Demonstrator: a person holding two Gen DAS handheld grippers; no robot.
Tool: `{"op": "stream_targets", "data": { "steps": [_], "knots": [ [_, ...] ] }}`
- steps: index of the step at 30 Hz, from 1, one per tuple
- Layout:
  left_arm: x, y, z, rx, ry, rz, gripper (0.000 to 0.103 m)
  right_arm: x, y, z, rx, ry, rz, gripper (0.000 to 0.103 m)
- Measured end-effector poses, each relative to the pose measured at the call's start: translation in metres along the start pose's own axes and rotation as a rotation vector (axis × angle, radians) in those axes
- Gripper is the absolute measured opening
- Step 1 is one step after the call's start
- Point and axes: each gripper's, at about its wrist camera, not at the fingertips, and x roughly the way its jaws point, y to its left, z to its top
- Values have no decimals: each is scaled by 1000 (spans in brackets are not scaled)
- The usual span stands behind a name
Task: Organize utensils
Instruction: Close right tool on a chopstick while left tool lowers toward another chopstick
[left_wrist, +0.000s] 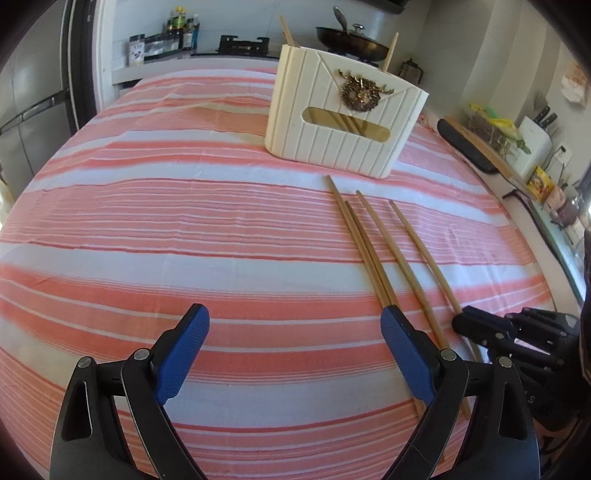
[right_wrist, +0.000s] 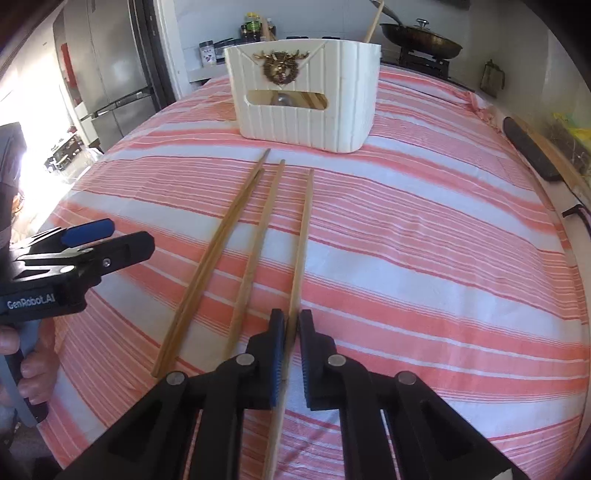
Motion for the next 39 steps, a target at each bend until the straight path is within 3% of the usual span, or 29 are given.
{"op": "stream_targets", "data": {
  "steps": [6,20,28,34,39],
  "knots": [
    [8,-16,-2,25,25,12,94,-6,-18,-9,86,-22,-4,7],
    [24,-32,-2,85,47,182,96,-7,-17,-13,76,-35,-16,9],
    [13,-24,-2,-1,31,89,96,-10,-19,-16,86,-40,-20,10],
    [18,-41,-6,74,35,126,96,-9,-17,-16,79,-40,-28,10],
    [20,-42,-6,74,43,137,99,-9,-18,-16,77,-39,-29,10]
  ]
}}
